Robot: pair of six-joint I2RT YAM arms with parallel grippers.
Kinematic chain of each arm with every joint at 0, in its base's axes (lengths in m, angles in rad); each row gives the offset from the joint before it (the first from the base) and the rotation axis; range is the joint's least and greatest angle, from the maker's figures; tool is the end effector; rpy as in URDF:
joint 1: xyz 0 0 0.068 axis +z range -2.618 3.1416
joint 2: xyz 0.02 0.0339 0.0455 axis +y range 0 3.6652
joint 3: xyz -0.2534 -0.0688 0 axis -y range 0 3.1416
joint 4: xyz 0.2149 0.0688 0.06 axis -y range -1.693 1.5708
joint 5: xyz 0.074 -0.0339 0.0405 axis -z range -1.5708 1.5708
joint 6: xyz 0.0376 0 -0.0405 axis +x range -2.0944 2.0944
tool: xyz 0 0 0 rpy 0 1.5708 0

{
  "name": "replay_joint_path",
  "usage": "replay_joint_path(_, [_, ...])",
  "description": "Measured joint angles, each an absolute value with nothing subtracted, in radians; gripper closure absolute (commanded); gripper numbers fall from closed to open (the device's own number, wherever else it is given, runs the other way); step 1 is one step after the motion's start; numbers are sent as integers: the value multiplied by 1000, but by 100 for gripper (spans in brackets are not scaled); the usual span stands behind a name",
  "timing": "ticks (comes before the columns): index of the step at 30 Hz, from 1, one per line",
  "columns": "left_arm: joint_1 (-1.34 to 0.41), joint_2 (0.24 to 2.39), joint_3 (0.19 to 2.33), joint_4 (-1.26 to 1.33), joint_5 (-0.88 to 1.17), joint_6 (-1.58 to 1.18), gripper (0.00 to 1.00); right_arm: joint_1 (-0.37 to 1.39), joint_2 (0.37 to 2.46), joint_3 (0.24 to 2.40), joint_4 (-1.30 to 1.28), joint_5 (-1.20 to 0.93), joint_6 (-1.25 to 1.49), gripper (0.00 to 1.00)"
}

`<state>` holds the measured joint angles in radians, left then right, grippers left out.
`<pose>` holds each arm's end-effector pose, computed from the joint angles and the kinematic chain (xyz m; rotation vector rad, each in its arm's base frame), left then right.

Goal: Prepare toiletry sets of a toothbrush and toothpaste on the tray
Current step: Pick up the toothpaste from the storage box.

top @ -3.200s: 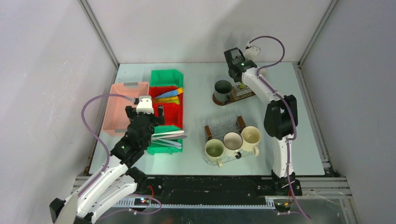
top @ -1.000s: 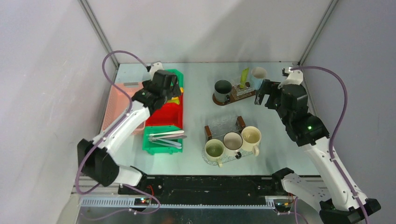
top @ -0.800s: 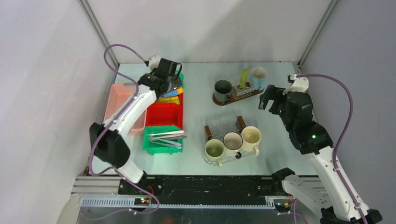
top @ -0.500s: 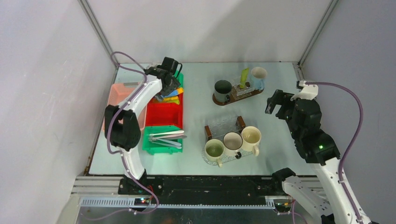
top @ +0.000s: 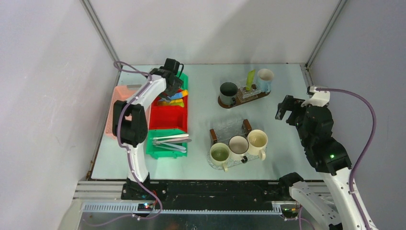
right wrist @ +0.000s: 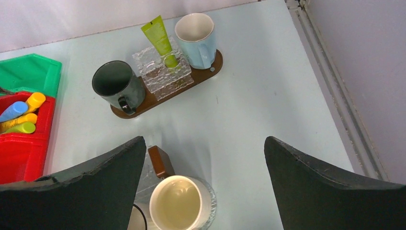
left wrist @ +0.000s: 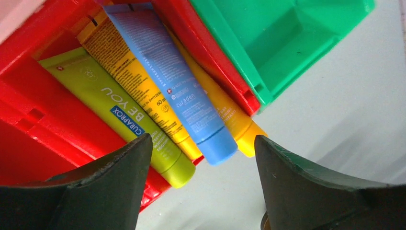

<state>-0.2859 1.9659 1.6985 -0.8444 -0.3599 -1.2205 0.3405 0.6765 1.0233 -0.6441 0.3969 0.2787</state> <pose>0.3770 -0.0970 0.2506 -1.2531 2.2414 -0.0695 0.1067 0.0224 0.3698 0.2149 1.8323 0.0616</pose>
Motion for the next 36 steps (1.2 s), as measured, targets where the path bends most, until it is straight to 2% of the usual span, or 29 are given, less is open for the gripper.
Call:
replay_joint_path(12, [-271, 2066, 1702, -813, -313, -1285, 52, 327, 691, 1023, -644, 397, 251, 3])
replay_joint_path(16, [-266, 2054, 1679, -786, -310, -1294, 67, 323, 696, 1023, -644, 397, 251, 3])
replay_joint_path(21, [-258, 2016, 1628, -753, -307, -1301, 91, 318, 706, 1023, -644, 396, 251, 3])
replay_joint_path(23, [-257, 2000, 1610, -753, -305, -1296, 96, 318, 712, 1023, -643, 395, 251, 3])
replay_joint_path(36, [-259, 1750, 1503, -783, -266, -1202, 99, 315, 727, 1023, -599, 324, 250, 3])
